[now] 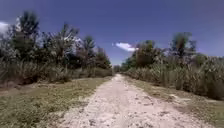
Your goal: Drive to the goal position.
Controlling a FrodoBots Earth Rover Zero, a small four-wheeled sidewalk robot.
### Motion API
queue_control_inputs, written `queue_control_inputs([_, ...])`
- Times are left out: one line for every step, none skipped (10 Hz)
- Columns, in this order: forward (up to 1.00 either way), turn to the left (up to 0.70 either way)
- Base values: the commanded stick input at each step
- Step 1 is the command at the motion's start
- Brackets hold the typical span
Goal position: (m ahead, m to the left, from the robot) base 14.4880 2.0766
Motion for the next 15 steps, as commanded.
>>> queue_control_inputs([0.70,-0.35])
queue_control_inputs([0.70,-0.35])
queue_control_inputs([0.70,-0.13])
queue_control_inputs([0.70,-0.02])
queue_control_inputs([0.70,0.00])
queue_control_inputs([0.70,0.00])
queue_control_inputs([0.70,-0.04])
queue_control_inputs([0.70,-0.23])
queue_control_inputs([0.70,-0.35])
queue_control_inputs([0.70,-0.30])
queue_control_inputs([0.70,-0.11])
queue_control_inputs([0.70,0.00])
queue_control_inputs([0.70,0.00])
queue_control_inputs([0.70,0.00])
queue_control_inputs([0.70,0.00])
